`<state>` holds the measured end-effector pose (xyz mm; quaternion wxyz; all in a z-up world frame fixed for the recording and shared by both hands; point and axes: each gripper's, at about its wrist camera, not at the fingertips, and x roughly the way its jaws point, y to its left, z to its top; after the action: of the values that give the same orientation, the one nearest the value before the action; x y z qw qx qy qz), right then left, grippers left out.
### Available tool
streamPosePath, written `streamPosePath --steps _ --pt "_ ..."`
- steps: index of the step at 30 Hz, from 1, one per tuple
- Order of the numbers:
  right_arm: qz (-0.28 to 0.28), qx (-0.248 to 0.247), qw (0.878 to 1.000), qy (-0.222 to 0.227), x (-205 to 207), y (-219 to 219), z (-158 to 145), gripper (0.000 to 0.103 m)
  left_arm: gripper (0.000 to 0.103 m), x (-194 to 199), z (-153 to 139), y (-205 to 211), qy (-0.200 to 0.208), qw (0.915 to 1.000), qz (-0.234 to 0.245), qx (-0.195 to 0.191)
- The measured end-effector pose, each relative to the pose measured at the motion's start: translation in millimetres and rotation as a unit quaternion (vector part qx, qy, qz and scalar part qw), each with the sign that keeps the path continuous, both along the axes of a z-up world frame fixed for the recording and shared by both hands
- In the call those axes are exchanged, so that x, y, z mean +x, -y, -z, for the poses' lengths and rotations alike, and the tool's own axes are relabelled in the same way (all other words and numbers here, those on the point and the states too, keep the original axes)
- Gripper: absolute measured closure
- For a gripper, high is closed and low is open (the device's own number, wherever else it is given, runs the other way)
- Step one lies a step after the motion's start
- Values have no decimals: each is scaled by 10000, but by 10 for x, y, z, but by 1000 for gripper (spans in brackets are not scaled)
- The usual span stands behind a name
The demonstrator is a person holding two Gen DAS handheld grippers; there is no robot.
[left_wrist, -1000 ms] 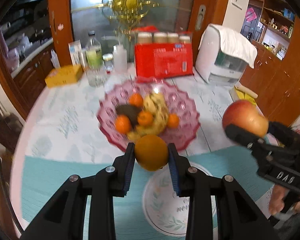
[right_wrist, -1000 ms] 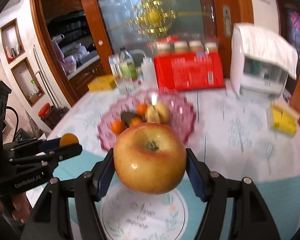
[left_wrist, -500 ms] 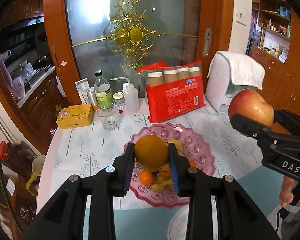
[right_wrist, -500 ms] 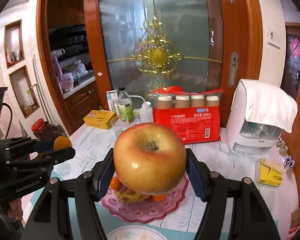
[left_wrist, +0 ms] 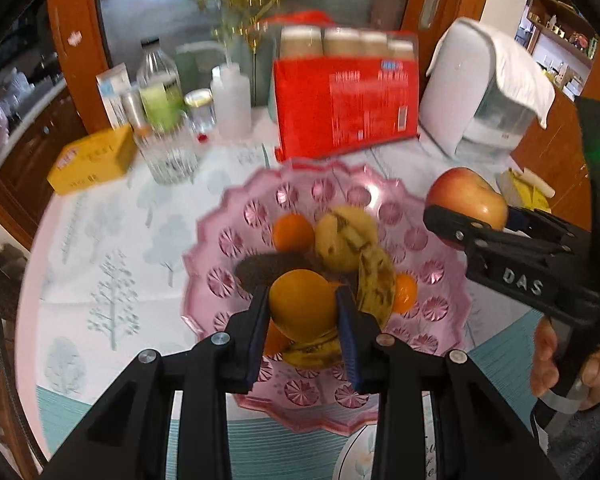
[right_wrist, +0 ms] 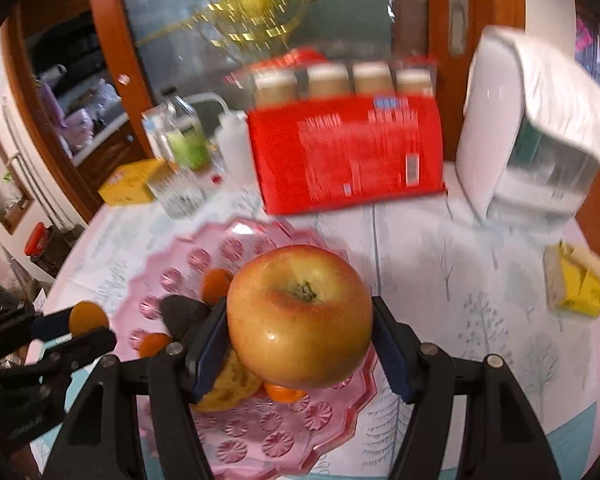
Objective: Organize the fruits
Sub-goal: 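Carry the apple and tangerine over the pink bowl with both tools, then lower the apple and tangerine into the bowl and open both tools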
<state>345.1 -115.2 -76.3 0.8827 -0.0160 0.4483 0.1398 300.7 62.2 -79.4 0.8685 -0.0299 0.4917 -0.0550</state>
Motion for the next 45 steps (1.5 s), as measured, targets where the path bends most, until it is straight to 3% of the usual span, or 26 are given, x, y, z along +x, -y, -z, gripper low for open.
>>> streamPosePath --steps 4,14,30,33,38,42,45 --pt "37 -75 9999 -141 83 -21 217 36 72 63 242 2 -134 9998 25 -159" --pt "-49 -177 9991 -370 225 -80 527 36 72 141 490 5 -234 9994 40 -270" --pt "24 -22 9996 -293 179 -48 541 36 71 103 563 26 -303 9992 -9 -274" --pt "70 37 9994 -349 156 -12 515 35 65 76 550 37 -307 9991 -14 -283" --pt "35 112 9996 -253 46 13 409 34 33 1 477 64 -201 9996 -132 -116" --pt "17 120 9998 -132 -68 20 302 34 32 -53 442 50 -250 9994 -198 -126" --pt "22 105 9999 -111 -144 30 275 34 24 -95 425 26 -275 9991 -291 -128"
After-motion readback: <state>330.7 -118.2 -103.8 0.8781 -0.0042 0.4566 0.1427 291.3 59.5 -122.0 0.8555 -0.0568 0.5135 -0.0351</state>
